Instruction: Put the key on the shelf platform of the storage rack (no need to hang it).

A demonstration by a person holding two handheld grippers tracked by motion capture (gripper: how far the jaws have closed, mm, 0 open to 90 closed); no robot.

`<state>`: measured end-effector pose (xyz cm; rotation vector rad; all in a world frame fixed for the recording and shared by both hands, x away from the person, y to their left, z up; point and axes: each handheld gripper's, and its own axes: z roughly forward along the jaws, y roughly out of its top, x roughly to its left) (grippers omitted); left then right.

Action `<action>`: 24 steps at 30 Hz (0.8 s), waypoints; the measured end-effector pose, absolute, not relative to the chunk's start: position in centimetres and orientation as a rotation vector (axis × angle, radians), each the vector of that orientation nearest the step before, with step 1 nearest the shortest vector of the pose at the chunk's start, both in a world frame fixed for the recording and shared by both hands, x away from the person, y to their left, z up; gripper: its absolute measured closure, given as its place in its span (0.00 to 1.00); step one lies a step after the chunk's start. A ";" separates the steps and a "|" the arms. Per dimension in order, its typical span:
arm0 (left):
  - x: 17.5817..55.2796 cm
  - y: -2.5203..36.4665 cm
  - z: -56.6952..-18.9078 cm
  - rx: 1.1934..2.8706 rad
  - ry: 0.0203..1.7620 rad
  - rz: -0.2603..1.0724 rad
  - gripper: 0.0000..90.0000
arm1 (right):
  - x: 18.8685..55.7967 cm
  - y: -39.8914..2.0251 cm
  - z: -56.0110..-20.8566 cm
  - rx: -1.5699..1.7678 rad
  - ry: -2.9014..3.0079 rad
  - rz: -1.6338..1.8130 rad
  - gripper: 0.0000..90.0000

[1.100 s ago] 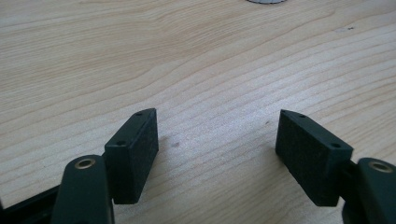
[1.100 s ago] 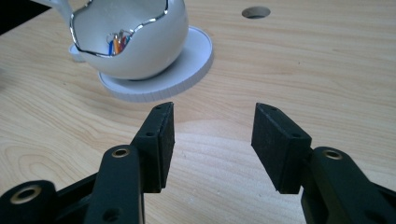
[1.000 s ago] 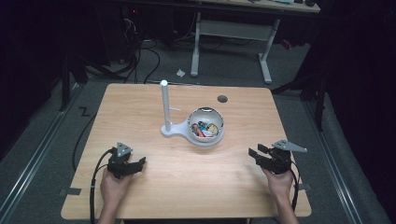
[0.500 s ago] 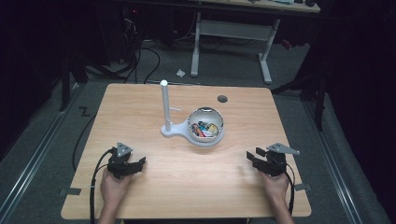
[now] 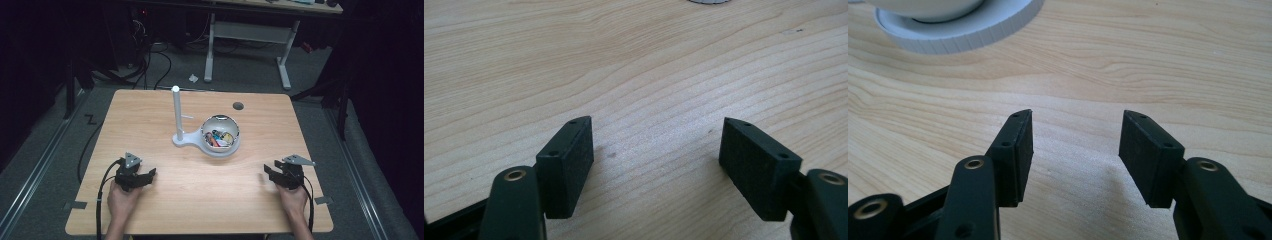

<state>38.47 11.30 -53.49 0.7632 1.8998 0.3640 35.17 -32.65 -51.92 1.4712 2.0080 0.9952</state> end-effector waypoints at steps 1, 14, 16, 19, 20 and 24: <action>38.5 11.3 -53.5 0.763 1.900 0.364 0.34 | 35.2 -32.6 -52.0 1.477 2.008 0.986 0.53; 38.5 11.3 -53.5 0.762 1.900 0.365 0.33 | 36.0 -32.1 -53.0 1.469 2.020 0.874 0.51; 38.5 11.3 -53.5 0.763 1.899 0.366 0.33 | 36.1 -32.0 -53.0 1.473 2.025 0.865 0.50; 38.5 11.3 -53.5 0.763 1.900 0.366 0.33 | 36.2 -32.1 -53.0 1.469 2.032 0.866 0.49; 38.5 11.3 -53.5 0.763 1.899 0.367 0.33 | 36.2 -32.1 -53.0 1.469 2.031 0.865 0.49; 38.5 11.3 -53.5 0.763 1.899 0.367 0.33 | 36.2 -32.1 -53.0 1.471 2.030 0.865 0.48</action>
